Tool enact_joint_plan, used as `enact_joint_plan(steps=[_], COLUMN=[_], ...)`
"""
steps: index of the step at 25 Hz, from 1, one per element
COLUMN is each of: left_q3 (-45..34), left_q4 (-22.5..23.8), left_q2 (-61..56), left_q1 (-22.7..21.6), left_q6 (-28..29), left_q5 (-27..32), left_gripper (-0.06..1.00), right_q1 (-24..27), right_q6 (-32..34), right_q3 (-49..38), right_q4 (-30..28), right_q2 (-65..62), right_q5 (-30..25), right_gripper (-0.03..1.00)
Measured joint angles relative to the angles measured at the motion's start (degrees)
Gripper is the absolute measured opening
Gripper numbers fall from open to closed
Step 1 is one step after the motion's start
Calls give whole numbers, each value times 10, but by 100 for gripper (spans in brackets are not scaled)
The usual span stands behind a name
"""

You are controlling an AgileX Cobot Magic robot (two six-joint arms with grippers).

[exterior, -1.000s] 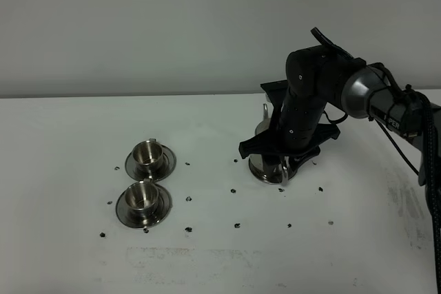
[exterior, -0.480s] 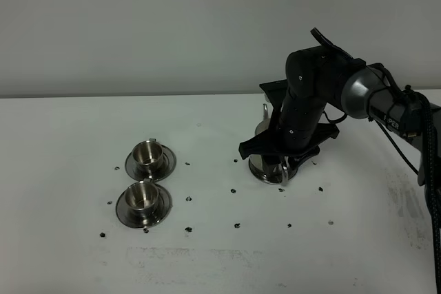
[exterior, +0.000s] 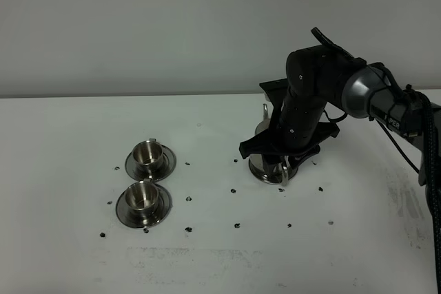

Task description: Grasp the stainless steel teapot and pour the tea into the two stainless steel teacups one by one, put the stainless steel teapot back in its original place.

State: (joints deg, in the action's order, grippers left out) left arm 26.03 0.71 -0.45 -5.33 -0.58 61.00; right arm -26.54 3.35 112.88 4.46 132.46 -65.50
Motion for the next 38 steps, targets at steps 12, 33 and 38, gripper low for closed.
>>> enact_joint_plan(steps=[12,33,38], left_q3=[0,0,0], left_q4=[0,0,0], left_q2=[0,0,0], left_q1=[0,0,0], left_q6=[0,0,0], left_q5=[0,0,0], left_gripper=[46,46,46], right_q1=[10,11,11], right_q6=[-2,-15,-15], right_q3=[2,2,2], right_q4=[-2,9,9], right_q2=[-5,-5,-5], right_q5=[3,13,14], right_gripper=[45,42,38])
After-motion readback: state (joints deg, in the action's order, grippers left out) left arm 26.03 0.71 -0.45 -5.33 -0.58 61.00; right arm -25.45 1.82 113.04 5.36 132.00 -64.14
